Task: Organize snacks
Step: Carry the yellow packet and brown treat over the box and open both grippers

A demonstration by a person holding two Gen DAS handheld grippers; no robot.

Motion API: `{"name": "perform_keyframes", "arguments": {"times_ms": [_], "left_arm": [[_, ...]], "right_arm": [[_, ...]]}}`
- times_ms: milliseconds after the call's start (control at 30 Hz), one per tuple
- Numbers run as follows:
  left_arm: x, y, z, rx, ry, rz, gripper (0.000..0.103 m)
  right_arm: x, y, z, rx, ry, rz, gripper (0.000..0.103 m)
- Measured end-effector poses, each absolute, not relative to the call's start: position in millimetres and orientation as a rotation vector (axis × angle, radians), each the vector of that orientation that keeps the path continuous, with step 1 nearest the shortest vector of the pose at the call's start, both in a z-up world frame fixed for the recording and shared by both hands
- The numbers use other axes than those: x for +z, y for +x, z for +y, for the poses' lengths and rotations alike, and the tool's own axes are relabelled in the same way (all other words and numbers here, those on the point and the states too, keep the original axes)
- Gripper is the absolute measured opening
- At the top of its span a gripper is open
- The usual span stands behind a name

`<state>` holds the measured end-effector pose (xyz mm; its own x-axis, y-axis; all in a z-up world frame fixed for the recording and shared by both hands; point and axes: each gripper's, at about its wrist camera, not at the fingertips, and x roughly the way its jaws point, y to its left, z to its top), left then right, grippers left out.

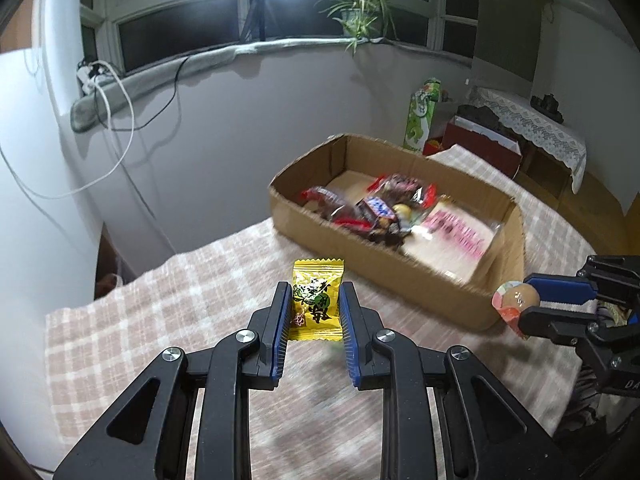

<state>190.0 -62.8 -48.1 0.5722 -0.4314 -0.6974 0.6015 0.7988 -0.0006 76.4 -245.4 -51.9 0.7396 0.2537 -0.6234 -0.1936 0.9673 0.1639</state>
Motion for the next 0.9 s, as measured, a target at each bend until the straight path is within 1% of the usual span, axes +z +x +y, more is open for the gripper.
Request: {"name": "perform_keyframes", "arguments": {"times_ms": [433,900], "left_arm": [[-33.2,194.8,-109.0,-0.626,0.240,0.725,0.022],[-39.5,243.2,-149.6,-0.612,0.231,0.759,0.022]], "right_arm": [[-34.0,96.6,-310.9,0.200,0.095,0.680,0.029],[-45.0,138.3,-348.9,0.195,0.105,0.697,0.029]]}}
